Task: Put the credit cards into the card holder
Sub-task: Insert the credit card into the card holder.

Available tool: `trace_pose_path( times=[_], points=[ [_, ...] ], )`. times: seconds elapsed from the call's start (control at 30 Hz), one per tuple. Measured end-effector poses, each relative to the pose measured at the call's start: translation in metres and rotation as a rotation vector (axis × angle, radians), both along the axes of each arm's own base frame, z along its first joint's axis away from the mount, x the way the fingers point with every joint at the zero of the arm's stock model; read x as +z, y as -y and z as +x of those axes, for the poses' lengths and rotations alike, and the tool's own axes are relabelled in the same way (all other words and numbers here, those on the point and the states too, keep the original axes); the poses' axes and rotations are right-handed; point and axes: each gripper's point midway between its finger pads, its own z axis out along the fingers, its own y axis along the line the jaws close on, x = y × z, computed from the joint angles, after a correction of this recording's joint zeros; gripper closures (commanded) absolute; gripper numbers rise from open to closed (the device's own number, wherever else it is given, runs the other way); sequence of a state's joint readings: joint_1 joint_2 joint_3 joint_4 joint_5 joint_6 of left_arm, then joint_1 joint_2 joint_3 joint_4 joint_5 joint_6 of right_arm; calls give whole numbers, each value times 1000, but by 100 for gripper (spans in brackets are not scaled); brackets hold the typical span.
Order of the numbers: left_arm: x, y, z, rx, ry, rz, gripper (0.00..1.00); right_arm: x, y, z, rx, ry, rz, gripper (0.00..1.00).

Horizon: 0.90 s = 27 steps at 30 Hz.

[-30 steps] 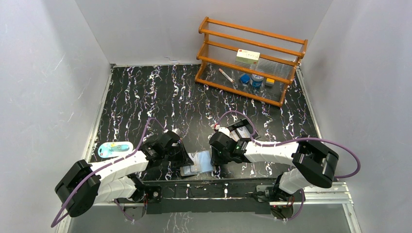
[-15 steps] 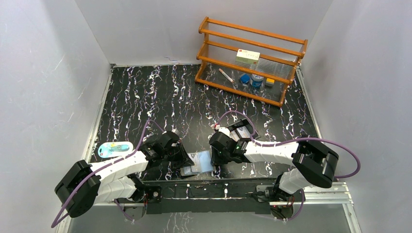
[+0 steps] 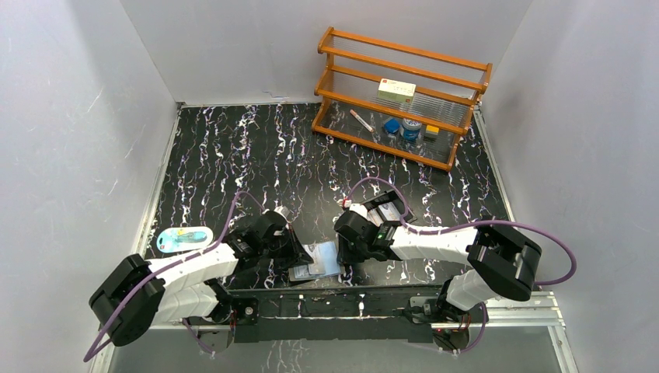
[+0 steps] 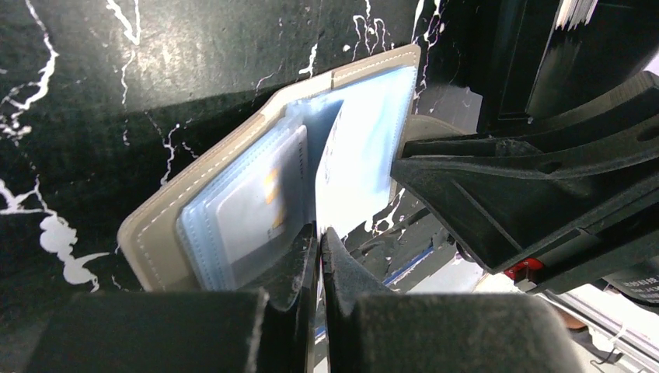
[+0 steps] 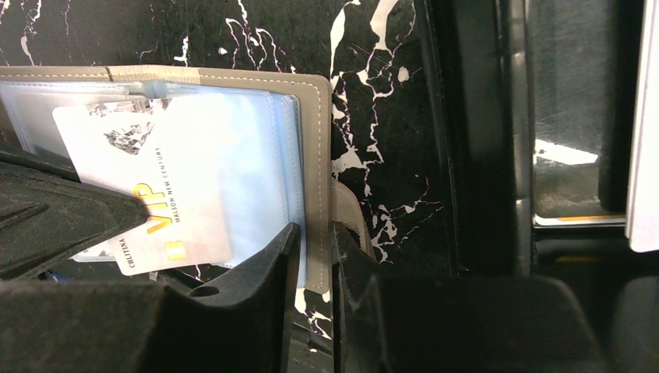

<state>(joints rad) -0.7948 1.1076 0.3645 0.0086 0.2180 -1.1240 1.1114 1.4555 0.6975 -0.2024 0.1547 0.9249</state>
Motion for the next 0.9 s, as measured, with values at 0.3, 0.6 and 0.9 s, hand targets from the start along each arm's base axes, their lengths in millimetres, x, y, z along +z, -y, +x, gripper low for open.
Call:
trace_pose_path(
  times=[0.3,0.6,0.9],
  points=[
    [-9,4,2,-34,19,2,78,0,0,0,0,0,1,71],
    [-1,2,3,-31,43,-5,51,1,-1,-2,2,-7,4,71],
    [0,0,5,-25,40,26,52,4,2,-8,8,-22,1,72]
  ],
)
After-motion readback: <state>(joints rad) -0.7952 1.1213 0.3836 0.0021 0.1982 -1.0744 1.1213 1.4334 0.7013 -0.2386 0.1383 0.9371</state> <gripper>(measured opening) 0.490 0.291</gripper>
